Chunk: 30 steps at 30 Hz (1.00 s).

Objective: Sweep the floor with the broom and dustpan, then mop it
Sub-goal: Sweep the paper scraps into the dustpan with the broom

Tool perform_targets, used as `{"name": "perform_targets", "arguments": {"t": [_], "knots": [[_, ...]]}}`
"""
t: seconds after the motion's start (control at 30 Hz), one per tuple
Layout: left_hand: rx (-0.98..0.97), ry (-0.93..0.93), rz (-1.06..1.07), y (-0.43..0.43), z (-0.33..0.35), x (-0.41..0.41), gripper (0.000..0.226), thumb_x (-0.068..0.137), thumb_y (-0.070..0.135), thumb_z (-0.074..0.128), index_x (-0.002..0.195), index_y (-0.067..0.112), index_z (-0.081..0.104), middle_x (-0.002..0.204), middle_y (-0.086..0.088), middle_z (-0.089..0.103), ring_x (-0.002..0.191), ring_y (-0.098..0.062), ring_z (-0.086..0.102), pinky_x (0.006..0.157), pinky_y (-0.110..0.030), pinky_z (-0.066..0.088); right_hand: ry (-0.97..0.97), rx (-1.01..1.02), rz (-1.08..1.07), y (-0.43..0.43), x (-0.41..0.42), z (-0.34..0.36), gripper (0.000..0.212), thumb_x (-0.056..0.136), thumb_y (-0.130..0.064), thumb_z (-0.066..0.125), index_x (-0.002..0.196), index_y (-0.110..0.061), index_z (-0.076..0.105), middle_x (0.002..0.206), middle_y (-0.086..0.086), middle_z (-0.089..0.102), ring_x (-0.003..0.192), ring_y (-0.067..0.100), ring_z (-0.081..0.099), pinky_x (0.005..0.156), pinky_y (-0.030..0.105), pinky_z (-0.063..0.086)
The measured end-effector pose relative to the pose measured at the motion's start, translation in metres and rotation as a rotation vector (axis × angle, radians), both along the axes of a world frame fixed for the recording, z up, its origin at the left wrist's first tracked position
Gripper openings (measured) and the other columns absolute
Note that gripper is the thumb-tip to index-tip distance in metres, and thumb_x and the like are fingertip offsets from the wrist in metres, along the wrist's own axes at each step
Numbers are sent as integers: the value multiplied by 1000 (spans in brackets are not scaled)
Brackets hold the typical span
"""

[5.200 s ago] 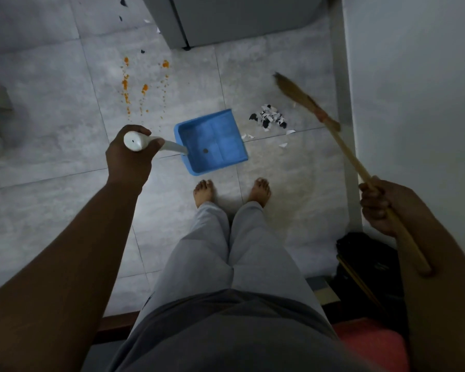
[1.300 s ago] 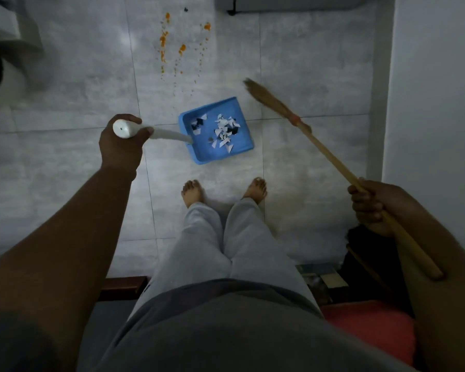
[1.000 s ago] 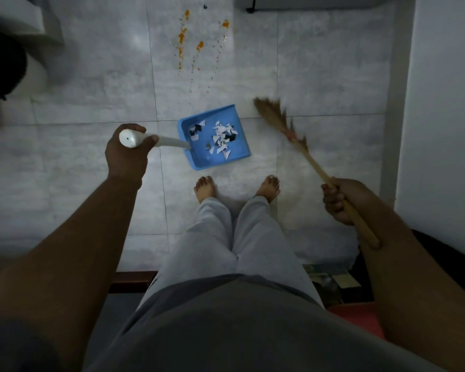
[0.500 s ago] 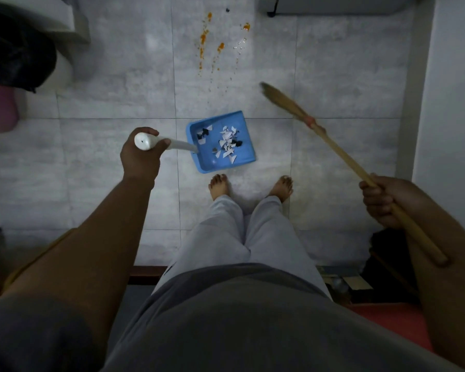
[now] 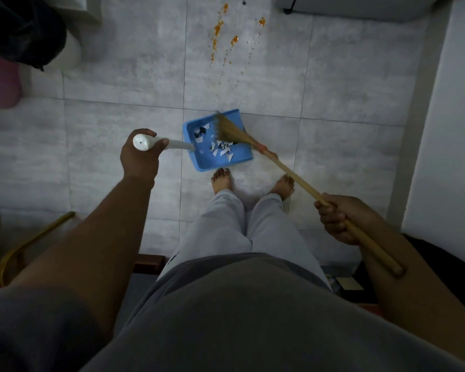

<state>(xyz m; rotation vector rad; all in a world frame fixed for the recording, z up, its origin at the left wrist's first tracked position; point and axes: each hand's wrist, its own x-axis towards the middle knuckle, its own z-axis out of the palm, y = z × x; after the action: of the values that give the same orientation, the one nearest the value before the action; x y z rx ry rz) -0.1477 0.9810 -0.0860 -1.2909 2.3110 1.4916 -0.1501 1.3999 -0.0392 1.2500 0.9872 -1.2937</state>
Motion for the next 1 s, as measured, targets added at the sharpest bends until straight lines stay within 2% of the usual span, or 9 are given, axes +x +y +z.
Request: {"name": "perform_targets", "arguments": {"t": [0.17, 0.37, 0.53, 0.7, 0.83, 1.0], "knots": [[35, 9, 42, -8, 17, -16, 29, 77, 24, 83, 98, 21, 64, 104, 1, 69, 93, -19, 66, 90, -39, 57, 81, 62, 64, 3, -29, 37, 39, 106, -34, 32, 79, -12, 47, 44, -5, 37, 26, 4, 30, 25, 13, 24], [83, 28, 70, -25, 46, -18, 32, 74, 22, 85, 100, 16, 66, 104, -8, 70, 91, -23, 66, 89, -46, 57, 178, 68, 90, -19, -72, 67, 37, 106, -34, 32, 80, -12, 47, 44, -6, 36, 27, 4, 29, 25, 13, 23], [111, 71, 92, -56, 85, -25, 34, 72, 15, 86, 99, 15, 66, 103, -10, 69, 99, -32, 67, 88, -49, 57, 283, 70, 80, -56, -94, 95, 36, 106, -34, 34, 83, -11, 49, 45, -6, 37, 28, 3, 30, 27, 12, 23], [138, 130, 146, -89, 110, -30, 27, 73, 9, 83, 92, 18, 66, 89, -3, 68, 80, -22, 65, 84, -52, 58, 352, 84, 81, -86, -116, 113, 37, 107, -32, 32, 83, -9, 49, 44, -4, 37, 27, 4, 31, 27, 12, 23], [143, 165, 188, -105, 120, -39, 26, 72, 9, 83, 90, 23, 70, 87, 4, 69, 81, -18, 65, 83, -46, 58, 359, 72, 95, -98, -142, 117, 37, 107, -31, 31, 82, -9, 48, 43, -4, 38, 27, 5, 31, 27, 12, 23], [131, 187, 241, -112, 123, -71, 27, 72, 6, 83, 82, 27, 68, 95, -5, 69, 84, -21, 63, 83, -47, 57, 355, 47, 111, -110, -190, 107, 38, 107, -31, 30, 82, -9, 48, 43, -4, 38, 27, 5, 31, 27, 12, 24]]}}
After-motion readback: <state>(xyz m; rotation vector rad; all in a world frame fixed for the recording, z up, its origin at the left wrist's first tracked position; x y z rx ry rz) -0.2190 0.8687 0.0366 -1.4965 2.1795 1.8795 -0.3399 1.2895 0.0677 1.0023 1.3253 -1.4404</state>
